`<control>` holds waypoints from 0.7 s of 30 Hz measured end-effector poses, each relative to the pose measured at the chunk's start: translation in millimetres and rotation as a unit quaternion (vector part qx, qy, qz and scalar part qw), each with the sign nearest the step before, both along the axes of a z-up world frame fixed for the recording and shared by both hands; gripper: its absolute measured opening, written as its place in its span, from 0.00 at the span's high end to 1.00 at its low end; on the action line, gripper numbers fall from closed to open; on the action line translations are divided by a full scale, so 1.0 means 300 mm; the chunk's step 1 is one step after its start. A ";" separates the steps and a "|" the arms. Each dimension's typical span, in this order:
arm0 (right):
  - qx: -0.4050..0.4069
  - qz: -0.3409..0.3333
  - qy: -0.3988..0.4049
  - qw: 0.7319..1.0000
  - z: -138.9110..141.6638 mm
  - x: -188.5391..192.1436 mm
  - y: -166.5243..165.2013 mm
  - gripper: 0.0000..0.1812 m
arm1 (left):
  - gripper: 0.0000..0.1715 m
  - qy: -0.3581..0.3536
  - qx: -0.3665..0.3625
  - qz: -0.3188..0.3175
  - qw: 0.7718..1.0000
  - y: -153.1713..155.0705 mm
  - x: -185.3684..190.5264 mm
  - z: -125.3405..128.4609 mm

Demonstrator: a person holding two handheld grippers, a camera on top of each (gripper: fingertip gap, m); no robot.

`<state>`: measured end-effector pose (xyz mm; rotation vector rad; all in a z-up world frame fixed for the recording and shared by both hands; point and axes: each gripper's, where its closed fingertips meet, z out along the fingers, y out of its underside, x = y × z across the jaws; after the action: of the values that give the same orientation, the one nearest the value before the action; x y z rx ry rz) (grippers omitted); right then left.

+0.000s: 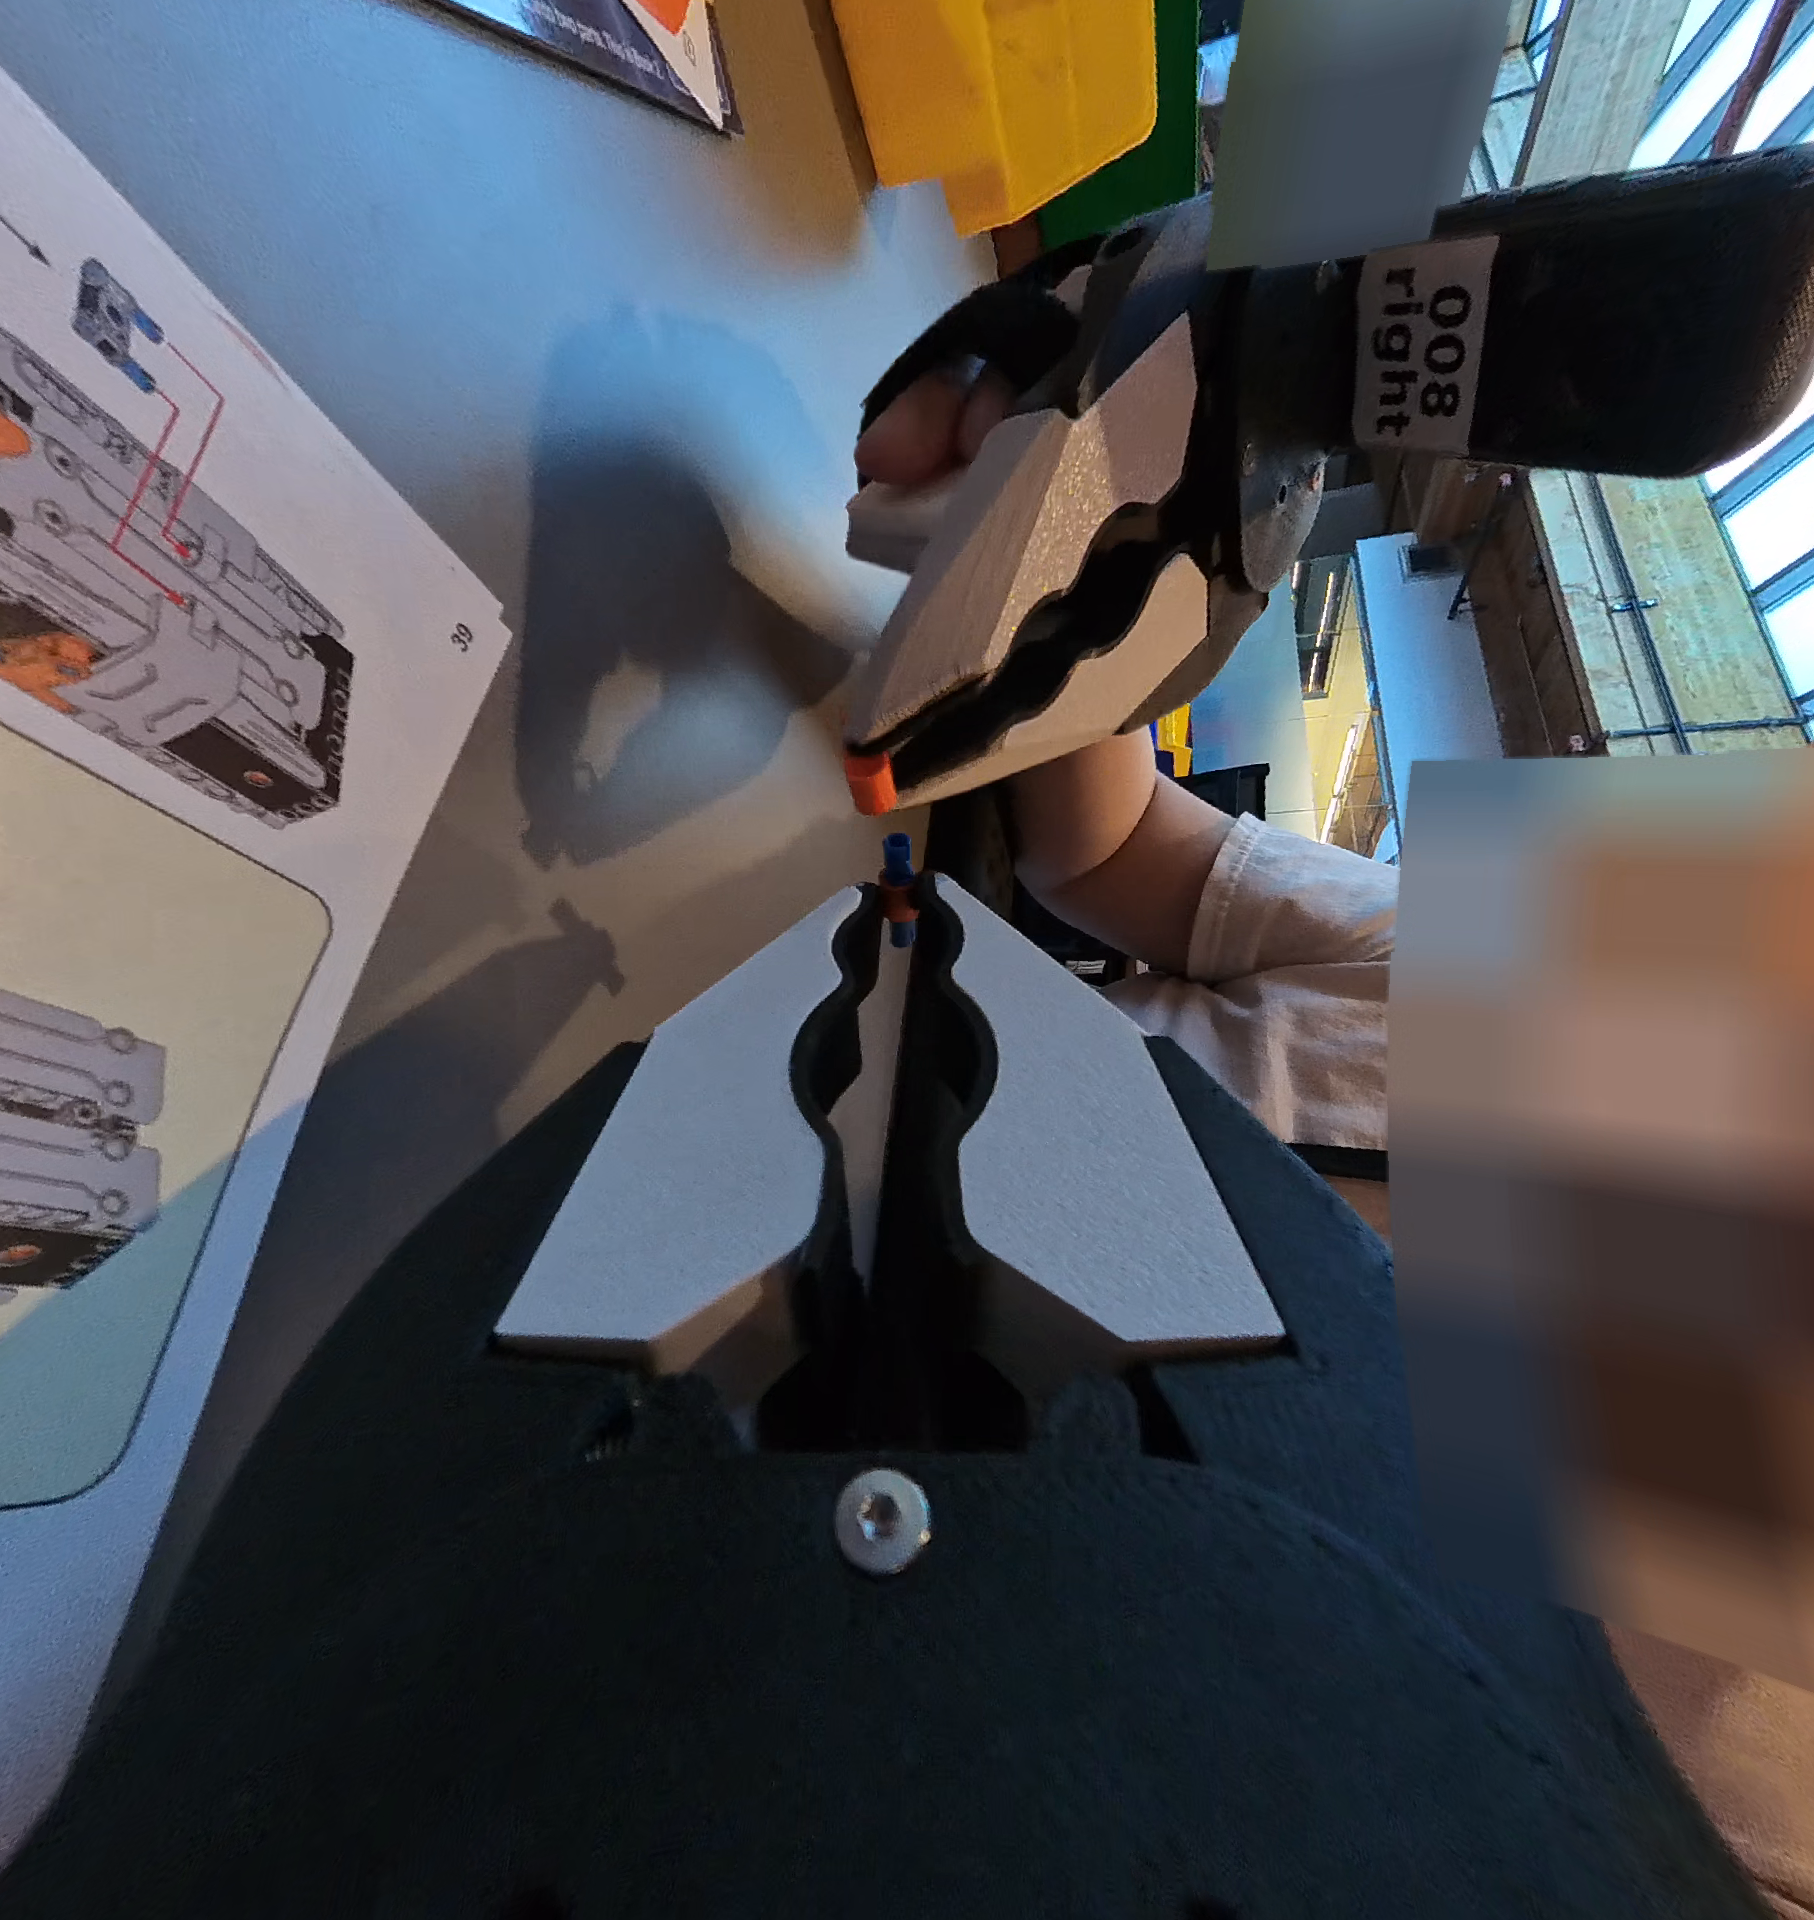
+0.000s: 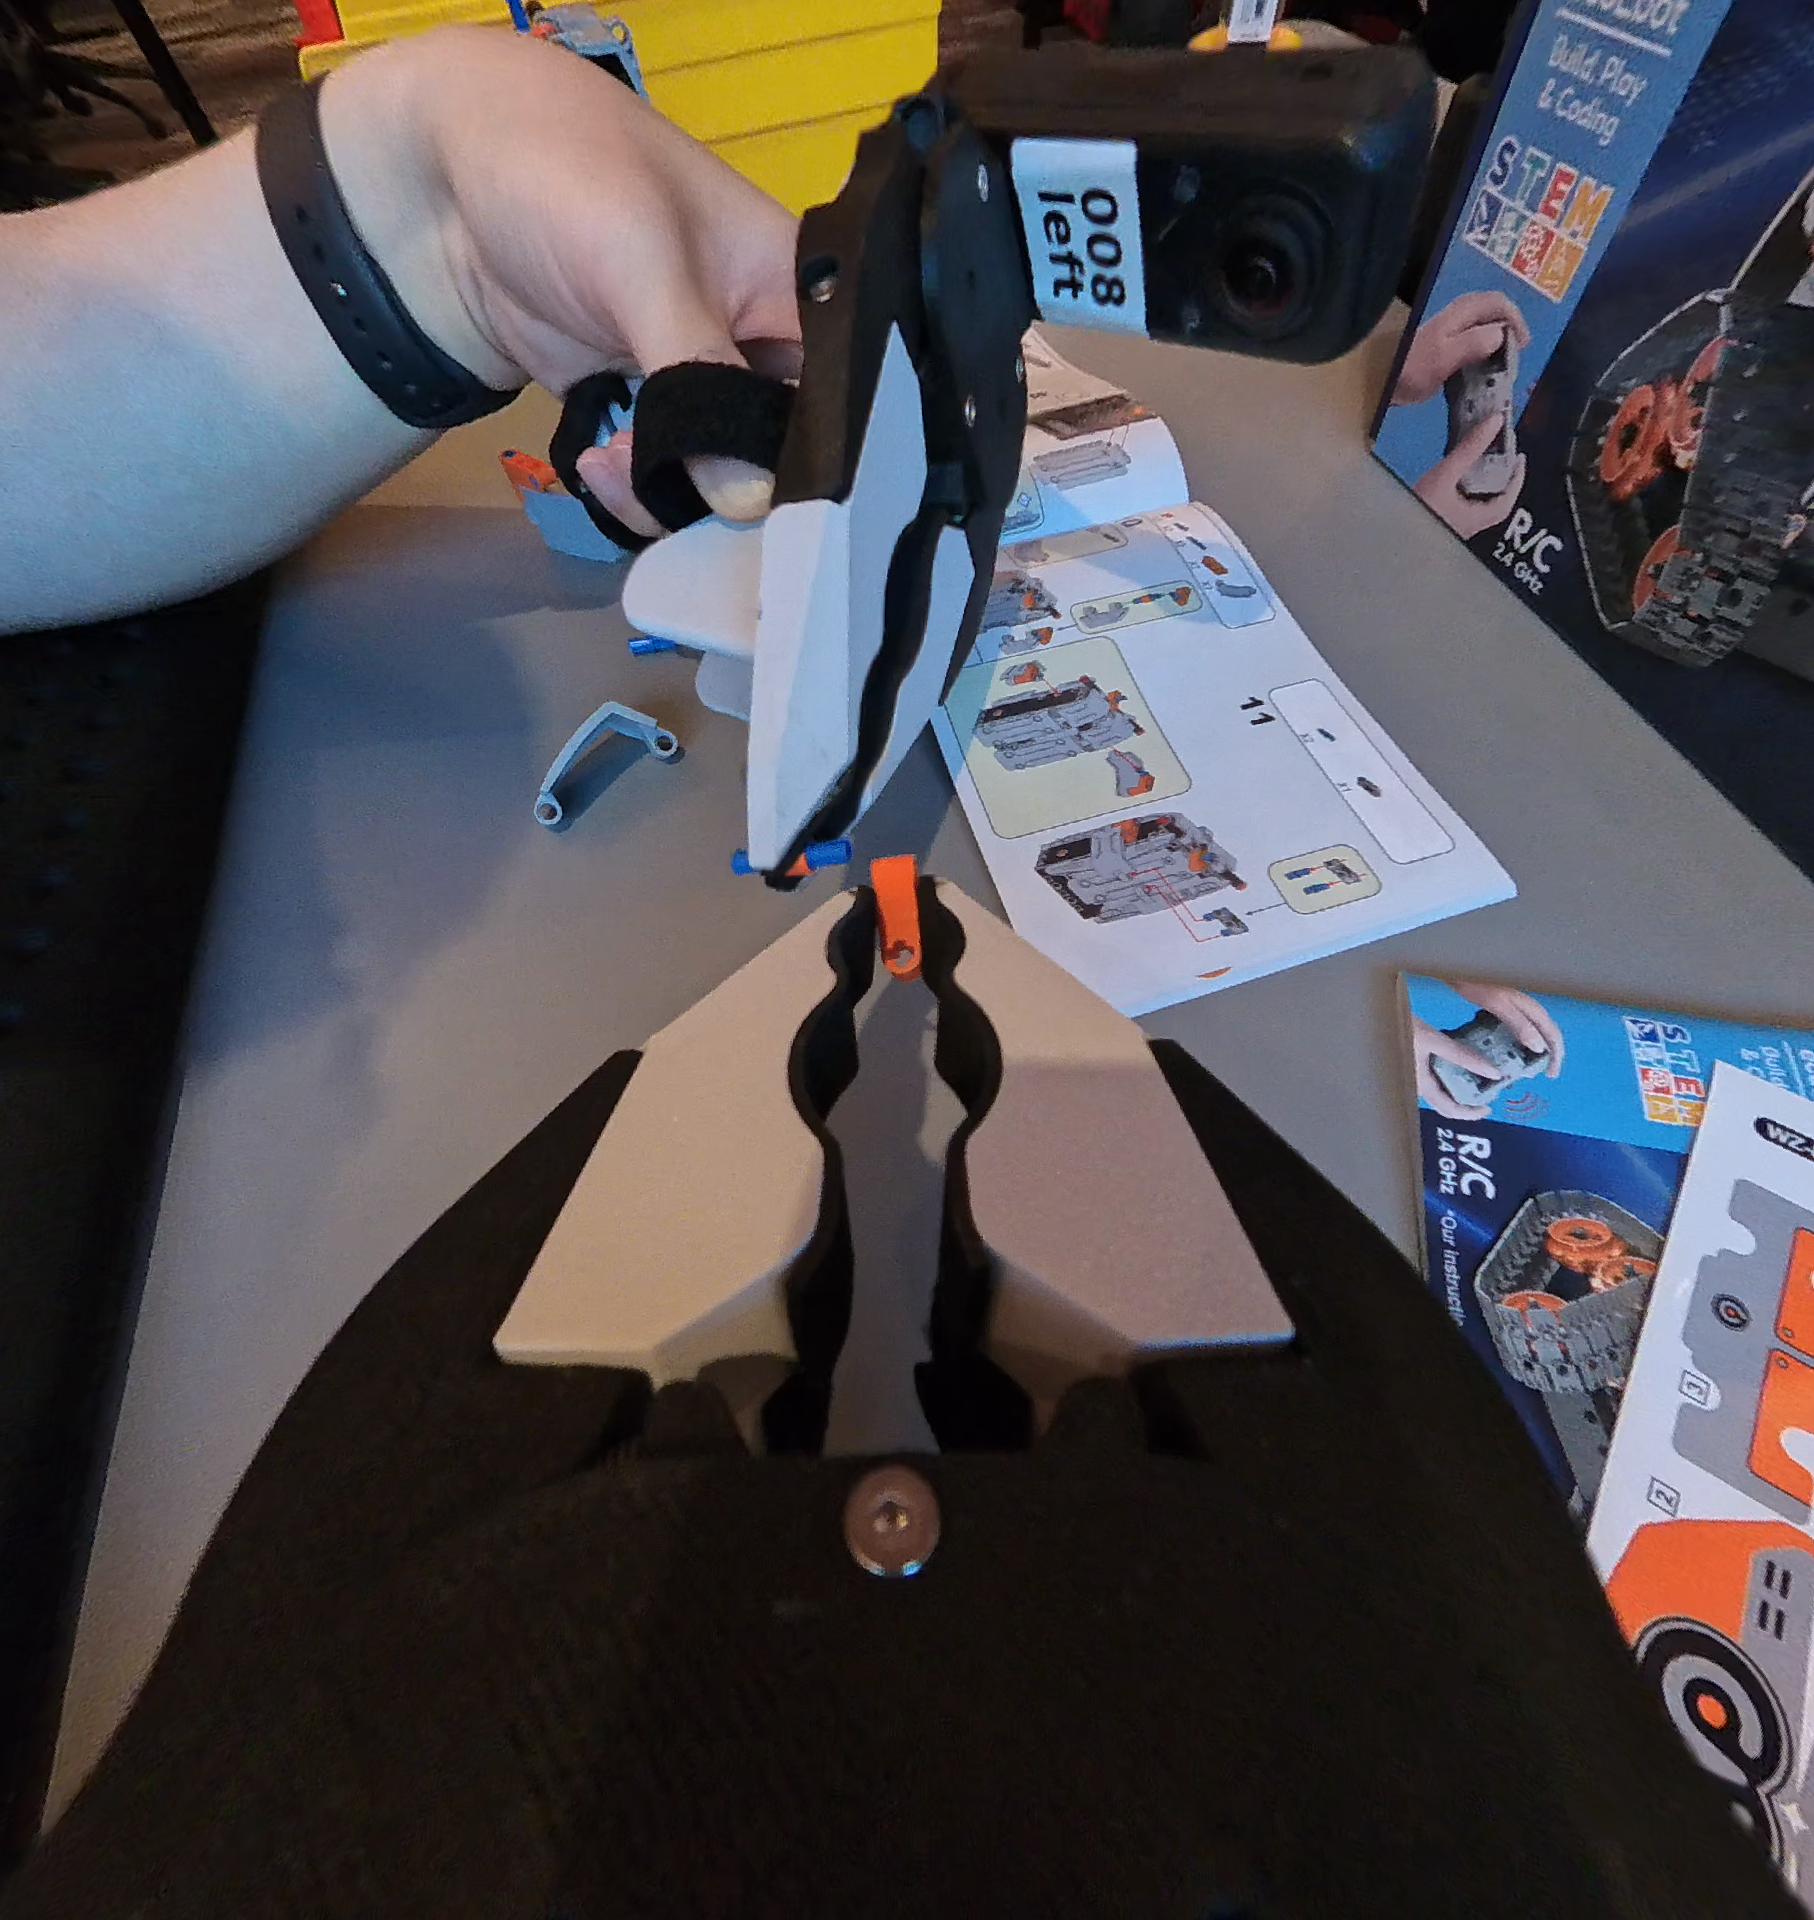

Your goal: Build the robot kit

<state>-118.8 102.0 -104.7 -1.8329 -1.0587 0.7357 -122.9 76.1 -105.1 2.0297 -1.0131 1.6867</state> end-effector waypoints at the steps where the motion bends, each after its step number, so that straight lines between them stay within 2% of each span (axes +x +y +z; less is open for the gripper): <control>1: 0.001 -0.001 0.002 1.000 0.002 -0.001 0.001 0.96 | 0.97 -0.002 -0.002 0.000 1.000 -0.001 0.001 0.001; 21: 0.015 0.029 0.006 0.999 -0.014 -0.027 -0.018 0.94 | 0.97 0.007 0.001 0.001 1.000 0.005 -0.001 -0.012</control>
<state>-127.0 96.5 -108.8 -1.7778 -1.1133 0.7596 -123.3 77.6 -108.9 2.0417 -1.0078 1.6712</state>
